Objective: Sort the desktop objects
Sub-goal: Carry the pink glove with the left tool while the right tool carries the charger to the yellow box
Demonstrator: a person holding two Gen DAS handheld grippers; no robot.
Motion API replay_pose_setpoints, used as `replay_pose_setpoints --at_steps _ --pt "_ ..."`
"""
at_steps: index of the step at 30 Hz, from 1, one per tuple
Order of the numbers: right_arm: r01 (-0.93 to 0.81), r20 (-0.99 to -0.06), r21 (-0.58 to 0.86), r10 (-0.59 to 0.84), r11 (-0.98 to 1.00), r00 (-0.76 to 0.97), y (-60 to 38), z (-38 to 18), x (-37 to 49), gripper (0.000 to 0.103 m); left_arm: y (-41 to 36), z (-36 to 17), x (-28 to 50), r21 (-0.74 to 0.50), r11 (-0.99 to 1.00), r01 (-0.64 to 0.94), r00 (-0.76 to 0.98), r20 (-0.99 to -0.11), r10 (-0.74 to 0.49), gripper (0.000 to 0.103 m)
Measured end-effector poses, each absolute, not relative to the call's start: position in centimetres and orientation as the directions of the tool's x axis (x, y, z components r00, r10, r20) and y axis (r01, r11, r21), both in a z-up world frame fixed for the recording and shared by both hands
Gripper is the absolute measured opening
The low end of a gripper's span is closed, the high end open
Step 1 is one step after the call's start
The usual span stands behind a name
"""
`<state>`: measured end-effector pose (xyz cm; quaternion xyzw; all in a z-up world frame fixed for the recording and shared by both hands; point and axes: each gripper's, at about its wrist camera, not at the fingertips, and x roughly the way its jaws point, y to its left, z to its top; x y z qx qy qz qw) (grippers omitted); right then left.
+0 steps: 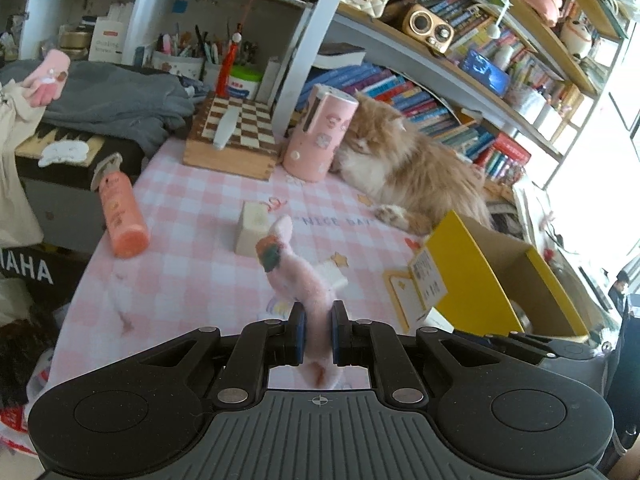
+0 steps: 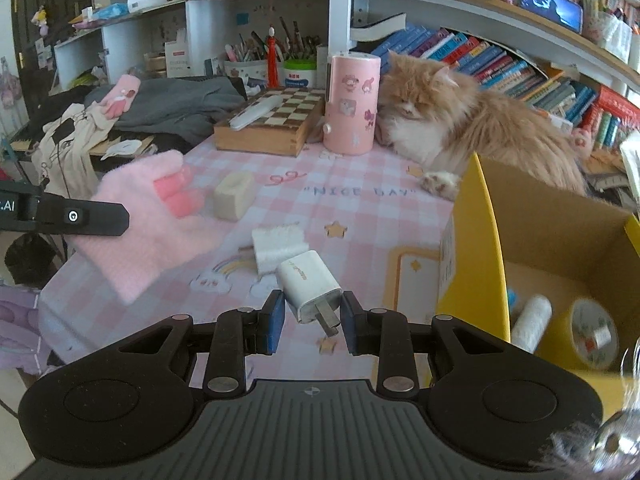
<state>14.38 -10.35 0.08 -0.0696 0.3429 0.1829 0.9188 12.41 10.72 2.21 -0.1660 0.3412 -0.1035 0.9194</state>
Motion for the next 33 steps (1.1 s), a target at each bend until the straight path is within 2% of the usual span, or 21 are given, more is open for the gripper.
replay_pose_setpoints --at_steps 5,15,33 --pt "-0.350 -0.688 0.035 0.277 0.936 0.671 -10.5 -0.5 12.3 0.027 10.8 2.1 10.5 -0.395 0.913 0.099 0.733 -0.592 -0.335 0.011" --pt "-0.323 -0.691 0.041 0.260 0.946 0.675 -10.1 -0.5 8.8 0.027 11.4 2.2 7.8 -0.402 0.907 0.122 0.724 -0.590 -0.359 0.011" --pt "-0.180 -0.705 0.036 0.153 0.983 0.692 -12.0 -0.9 3.0 0.027 8.2 1.8 6.2 -0.415 0.859 0.301 0.629 -0.591 -0.505 0.011"
